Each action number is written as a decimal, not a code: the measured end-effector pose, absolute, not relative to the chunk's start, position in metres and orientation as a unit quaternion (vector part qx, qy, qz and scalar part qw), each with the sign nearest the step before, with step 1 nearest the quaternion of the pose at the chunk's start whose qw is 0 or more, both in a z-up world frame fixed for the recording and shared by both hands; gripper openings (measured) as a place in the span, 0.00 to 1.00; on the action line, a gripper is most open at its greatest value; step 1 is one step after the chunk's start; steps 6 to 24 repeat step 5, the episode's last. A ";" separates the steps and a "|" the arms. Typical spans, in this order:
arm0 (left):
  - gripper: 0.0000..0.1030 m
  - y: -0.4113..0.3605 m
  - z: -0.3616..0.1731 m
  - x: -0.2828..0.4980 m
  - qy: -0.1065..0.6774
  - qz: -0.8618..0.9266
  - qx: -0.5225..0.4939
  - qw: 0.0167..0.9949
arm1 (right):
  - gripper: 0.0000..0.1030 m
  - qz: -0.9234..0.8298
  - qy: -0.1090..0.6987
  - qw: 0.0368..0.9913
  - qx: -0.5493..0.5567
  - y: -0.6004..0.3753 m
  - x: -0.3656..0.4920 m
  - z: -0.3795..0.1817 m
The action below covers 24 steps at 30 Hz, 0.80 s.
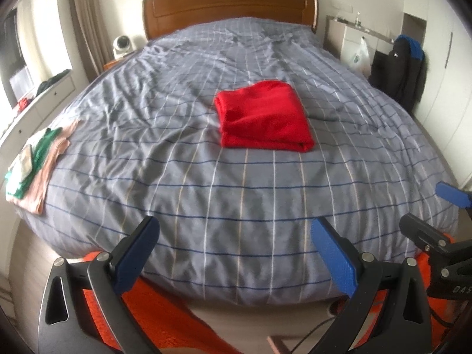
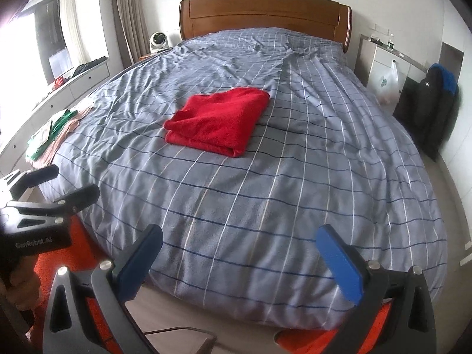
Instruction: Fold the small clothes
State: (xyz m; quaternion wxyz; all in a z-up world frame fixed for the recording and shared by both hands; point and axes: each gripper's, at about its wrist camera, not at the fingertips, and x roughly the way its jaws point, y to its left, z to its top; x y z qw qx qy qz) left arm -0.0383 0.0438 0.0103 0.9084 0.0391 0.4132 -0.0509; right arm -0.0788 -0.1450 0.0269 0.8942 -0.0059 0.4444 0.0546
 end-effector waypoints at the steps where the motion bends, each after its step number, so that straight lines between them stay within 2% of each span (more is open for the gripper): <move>1: 1.00 0.044 0.011 -0.039 0.412 -0.050 0.039 0.909 | 0.99 0.055 0.443 0.895 -0.006 -0.145 -0.078 0.027; 24: 1.00 0.042 0.015 -0.043 0.395 -0.045 0.045 0.916 | 0.99 0.054 0.438 0.897 -0.002 -0.144 -0.078 0.030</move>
